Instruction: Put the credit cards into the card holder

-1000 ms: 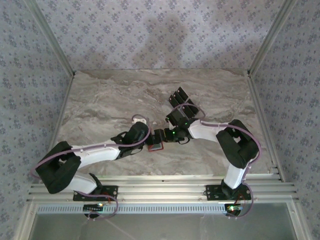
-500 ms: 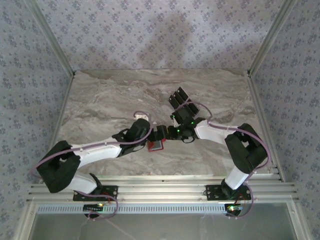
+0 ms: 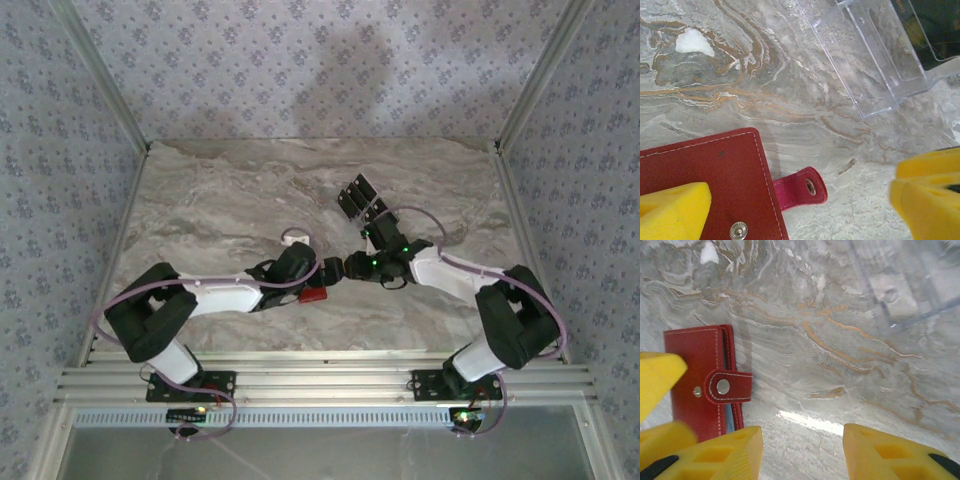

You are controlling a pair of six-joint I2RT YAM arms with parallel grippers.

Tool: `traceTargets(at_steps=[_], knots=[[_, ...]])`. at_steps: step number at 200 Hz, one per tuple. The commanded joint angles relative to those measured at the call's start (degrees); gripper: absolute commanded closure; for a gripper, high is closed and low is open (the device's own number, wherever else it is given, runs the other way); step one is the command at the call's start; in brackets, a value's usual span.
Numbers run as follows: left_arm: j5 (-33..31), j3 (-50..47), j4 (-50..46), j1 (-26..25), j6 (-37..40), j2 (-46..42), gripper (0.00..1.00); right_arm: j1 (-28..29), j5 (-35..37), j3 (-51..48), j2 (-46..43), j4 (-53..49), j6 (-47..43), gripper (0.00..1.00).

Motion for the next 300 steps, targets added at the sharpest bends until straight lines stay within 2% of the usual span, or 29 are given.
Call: traceTargets(at_steps=[1,28,65,94,128,145,177,212,300], knots=[[-1.3,-0.6,0.5,-0.4,-1.9,1.6,0.02,-0.8,0.0,-1.0,-3.5,-2.0,0.9,0.52],[-1.5,1.2,-1.9,-0.5,0.0,0.1,0.02,-1.0,0.1,-0.7,-5.2,-3.0,0.9,0.51],[-0.9,6.4,-10.6,0.7,5.3,-5.3,0.00,-0.9,-0.5,0.4,-5.6,-4.1,0.8,0.51],[-1.2,8.7,-18.8,2.9,7.7,-10.9,0.00,-0.6,-1.2,1.1,-5.6,-4.6,0.5,0.51],[-6.1,9.8,-34.2,4.0,9.8,-16.5,0.00,-0.1,-1.8,1.4,-6.0,-5.3,-0.2,0.51],[-6.2,8.1,-38.1,3.9,10.5,-18.0,0.00,0.3,-1.7,2.0,-5.9,-5.8,-0.7,0.51],[-3.7,2.8,-36.4,2.7,11.6,-18.8,0.00,1.0,-1.3,3.2,-4.6,-6.5,-1.5,0.50],[-2.5,-1.0,-30.4,1.7,11.8,-16.7,0.00,1.7,-1.2,4.3,-2.6,-6.7,-1.6,0.50],[-2.9,-0.6,-26.5,1.6,12.8,-10.1,0.01,2.9,-1.5,5.7,0.0,-6.3,-1.8,0.51]])
